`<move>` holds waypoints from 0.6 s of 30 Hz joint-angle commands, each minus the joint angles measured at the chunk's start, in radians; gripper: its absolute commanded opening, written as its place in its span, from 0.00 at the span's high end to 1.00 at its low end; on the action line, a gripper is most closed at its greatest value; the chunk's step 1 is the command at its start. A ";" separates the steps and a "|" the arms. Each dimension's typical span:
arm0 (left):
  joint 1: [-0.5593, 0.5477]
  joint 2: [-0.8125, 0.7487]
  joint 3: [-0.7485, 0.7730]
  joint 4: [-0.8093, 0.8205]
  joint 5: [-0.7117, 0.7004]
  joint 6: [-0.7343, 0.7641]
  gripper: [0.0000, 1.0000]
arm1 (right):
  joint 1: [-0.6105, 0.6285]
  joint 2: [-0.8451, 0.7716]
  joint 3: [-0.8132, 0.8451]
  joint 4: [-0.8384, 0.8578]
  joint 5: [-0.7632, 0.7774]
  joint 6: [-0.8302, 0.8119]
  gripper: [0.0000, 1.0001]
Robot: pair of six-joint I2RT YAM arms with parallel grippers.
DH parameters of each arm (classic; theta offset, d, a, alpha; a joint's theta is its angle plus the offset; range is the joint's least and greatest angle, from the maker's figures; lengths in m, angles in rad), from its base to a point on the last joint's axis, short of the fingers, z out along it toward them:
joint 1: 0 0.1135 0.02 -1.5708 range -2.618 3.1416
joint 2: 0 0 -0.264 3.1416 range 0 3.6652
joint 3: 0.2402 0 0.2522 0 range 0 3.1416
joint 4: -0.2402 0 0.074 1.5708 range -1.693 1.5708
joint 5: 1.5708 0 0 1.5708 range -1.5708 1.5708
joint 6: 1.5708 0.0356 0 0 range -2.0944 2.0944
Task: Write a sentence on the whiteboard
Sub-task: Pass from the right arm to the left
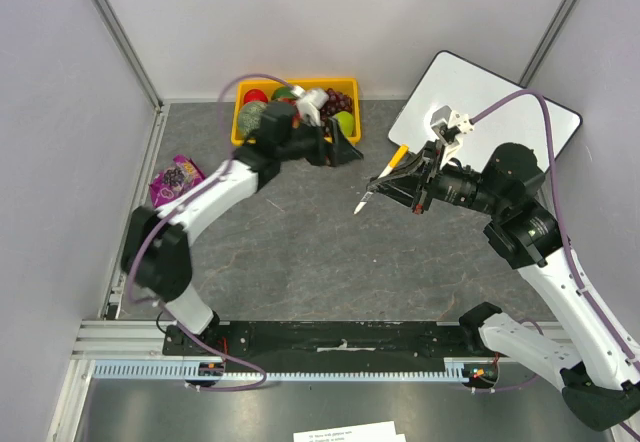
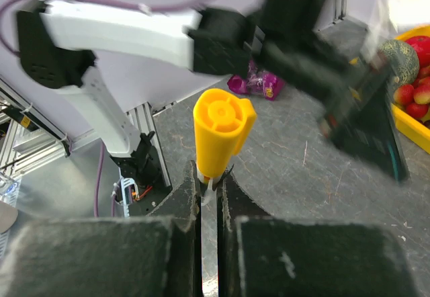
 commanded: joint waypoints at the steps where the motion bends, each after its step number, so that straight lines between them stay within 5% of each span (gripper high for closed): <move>1: 0.076 -0.298 -0.088 0.045 0.162 0.068 0.12 | -0.003 0.026 -0.010 -0.009 -0.010 -0.021 1.00; 8: 0.097 -0.519 -0.154 0.021 0.335 0.142 0.07 | -0.003 0.080 -0.015 0.011 -0.056 0.031 1.00; 13: 0.091 -0.510 -0.179 0.156 0.543 0.061 0.11 | -0.003 0.086 -0.022 0.031 -0.052 0.060 1.00; 18: 0.022 -0.476 -0.196 0.174 0.563 0.064 0.14 | -0.005 0.098 -0.029 0.053 -0.052 0.097 1.00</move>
